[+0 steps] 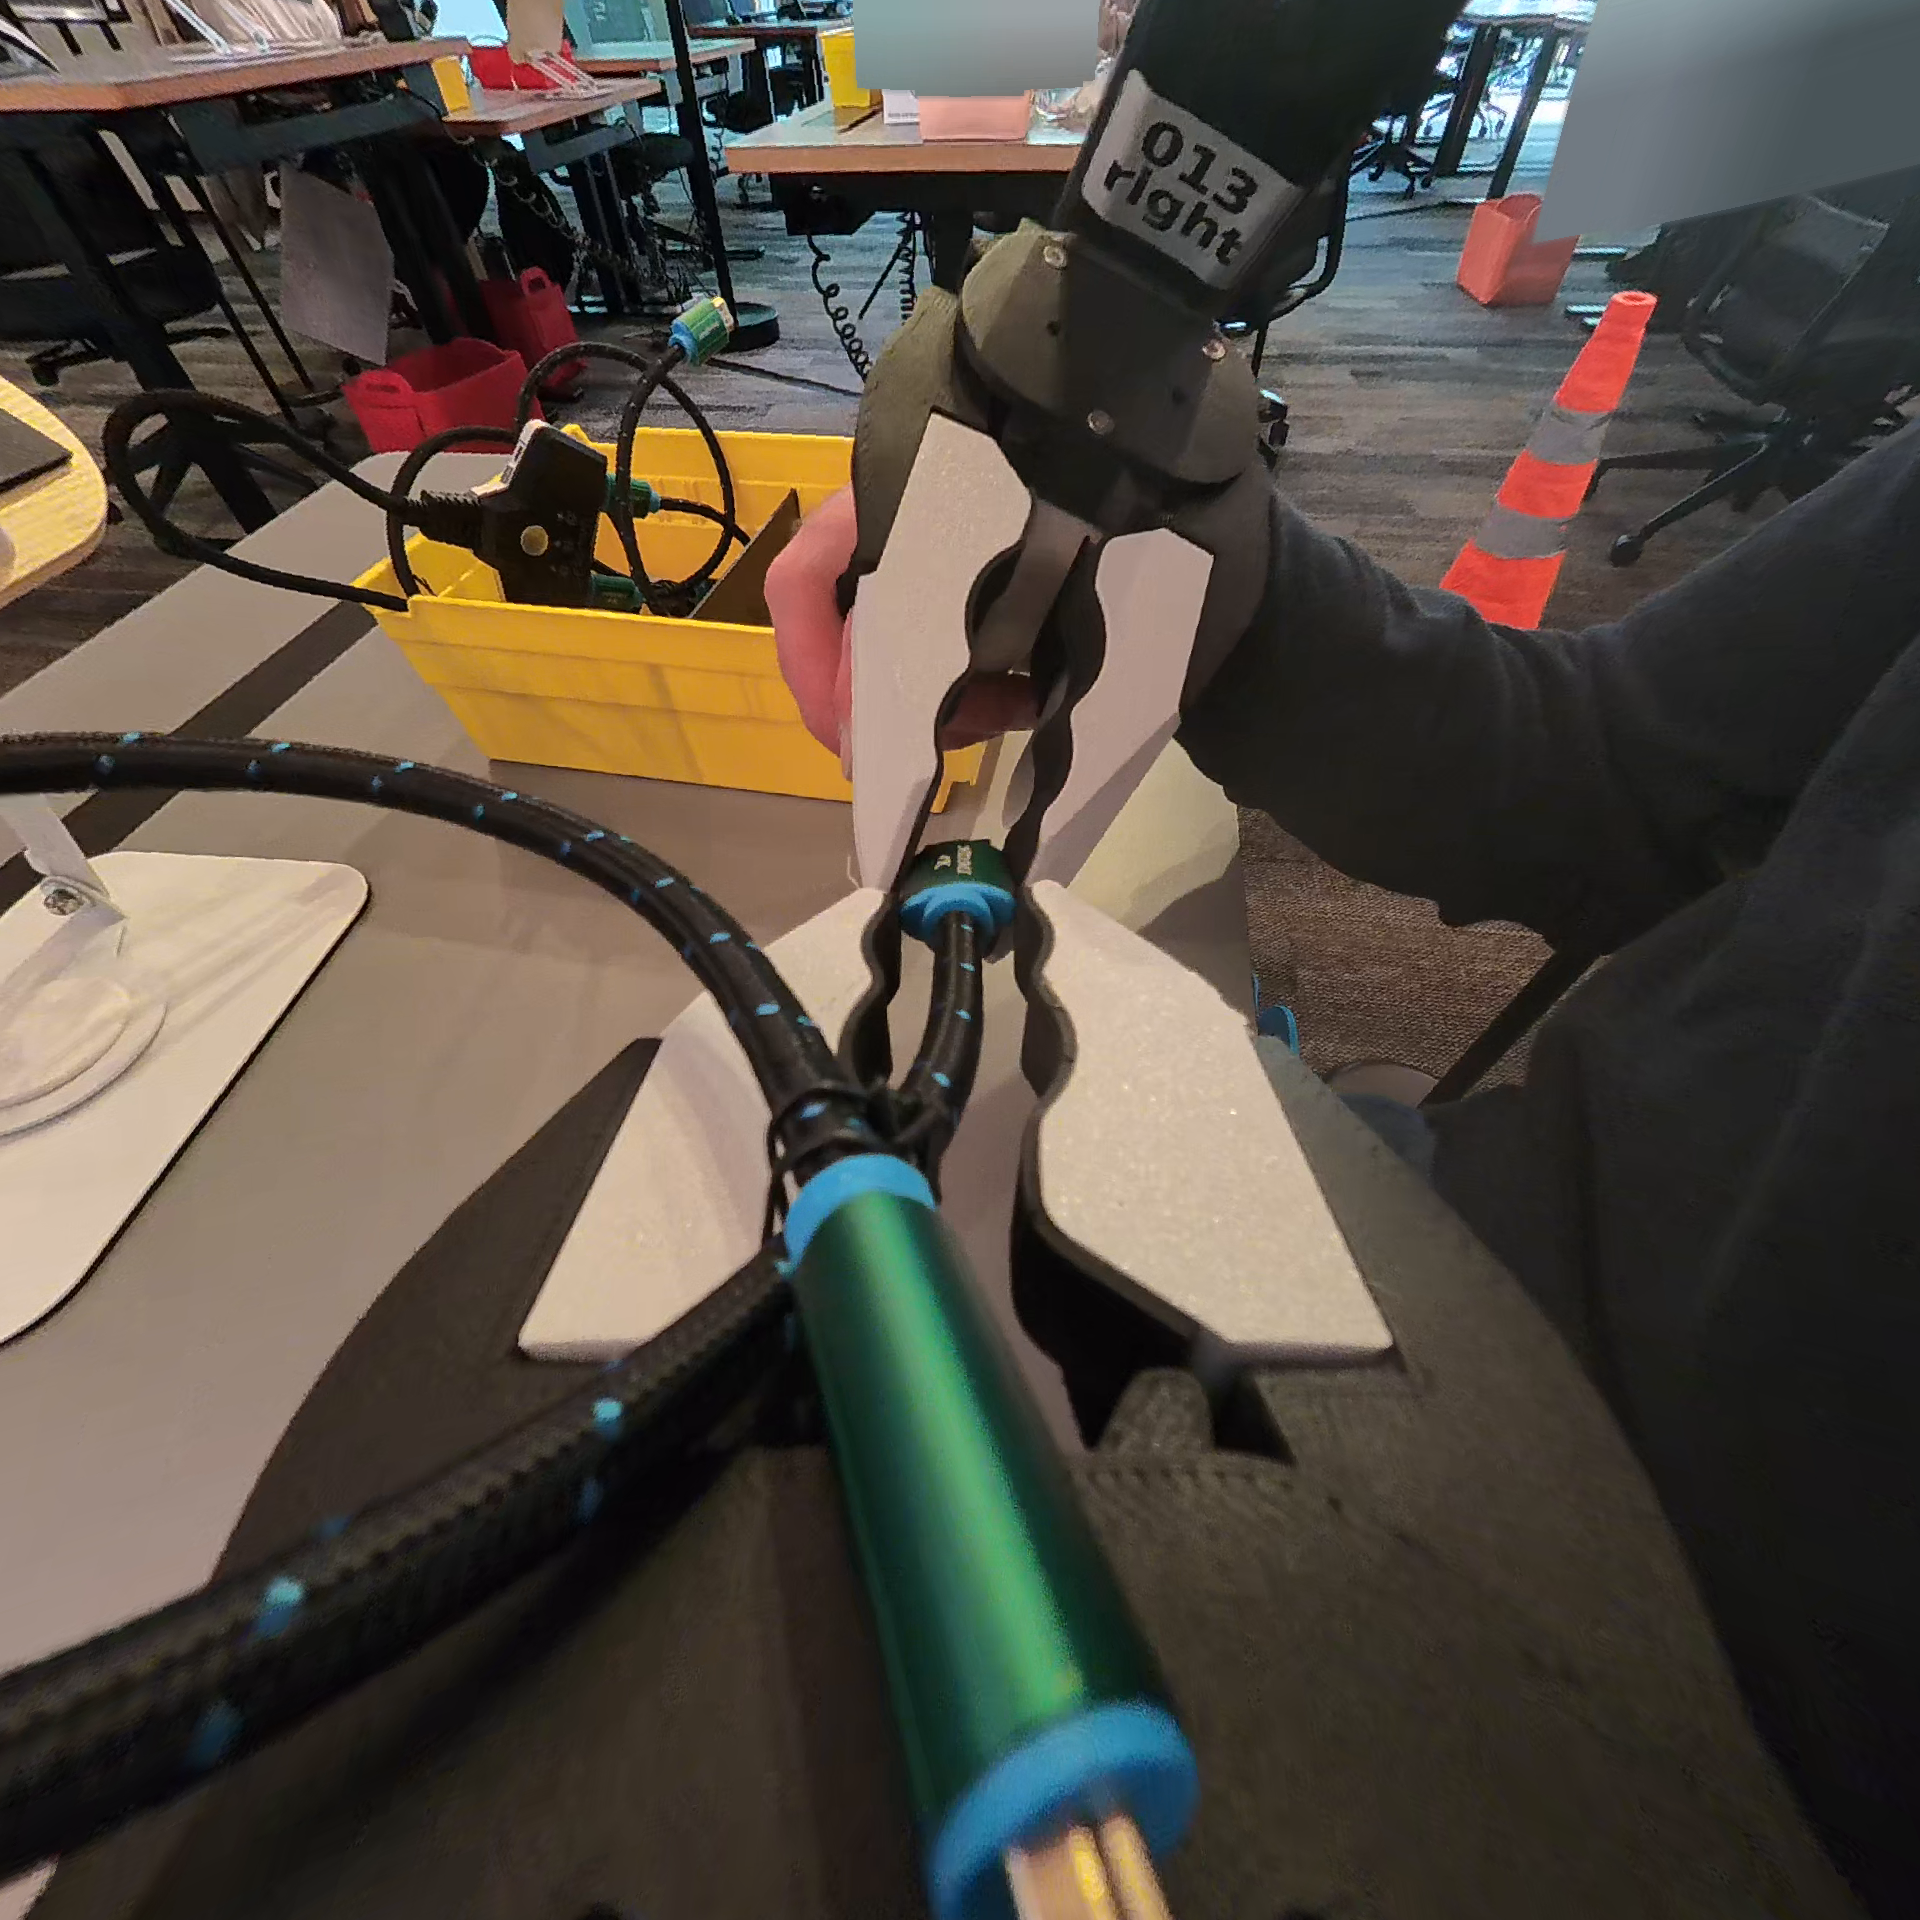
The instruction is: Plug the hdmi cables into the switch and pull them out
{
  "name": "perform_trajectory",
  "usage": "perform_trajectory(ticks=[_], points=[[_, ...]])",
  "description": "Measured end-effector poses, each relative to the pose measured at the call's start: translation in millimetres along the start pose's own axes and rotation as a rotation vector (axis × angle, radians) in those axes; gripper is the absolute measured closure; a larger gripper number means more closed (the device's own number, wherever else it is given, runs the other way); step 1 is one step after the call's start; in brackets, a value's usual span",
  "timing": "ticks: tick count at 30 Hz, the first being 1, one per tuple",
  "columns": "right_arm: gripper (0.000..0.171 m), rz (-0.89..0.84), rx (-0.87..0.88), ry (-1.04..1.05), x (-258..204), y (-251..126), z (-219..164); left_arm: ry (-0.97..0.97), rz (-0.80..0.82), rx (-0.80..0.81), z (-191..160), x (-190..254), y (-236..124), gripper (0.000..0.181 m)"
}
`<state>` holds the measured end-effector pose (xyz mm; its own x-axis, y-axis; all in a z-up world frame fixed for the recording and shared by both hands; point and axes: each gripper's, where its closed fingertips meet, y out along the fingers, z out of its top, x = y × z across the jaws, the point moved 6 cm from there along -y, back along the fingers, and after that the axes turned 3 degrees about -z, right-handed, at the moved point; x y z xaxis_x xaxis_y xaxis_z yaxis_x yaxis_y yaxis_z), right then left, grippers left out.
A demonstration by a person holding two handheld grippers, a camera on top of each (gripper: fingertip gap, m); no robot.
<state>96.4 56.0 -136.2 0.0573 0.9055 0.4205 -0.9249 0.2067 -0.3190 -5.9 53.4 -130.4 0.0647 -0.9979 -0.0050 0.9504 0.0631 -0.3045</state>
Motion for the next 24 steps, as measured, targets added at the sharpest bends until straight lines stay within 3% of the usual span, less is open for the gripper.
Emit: perform_trajectory(ticks=[24], points=[[0.155, -0.051, -0.004, -0.001, 4.7, -4.5, -1.1, -0.056, 0.009, 0.083, 0.7, -5.0, -1.4, 0.161]])
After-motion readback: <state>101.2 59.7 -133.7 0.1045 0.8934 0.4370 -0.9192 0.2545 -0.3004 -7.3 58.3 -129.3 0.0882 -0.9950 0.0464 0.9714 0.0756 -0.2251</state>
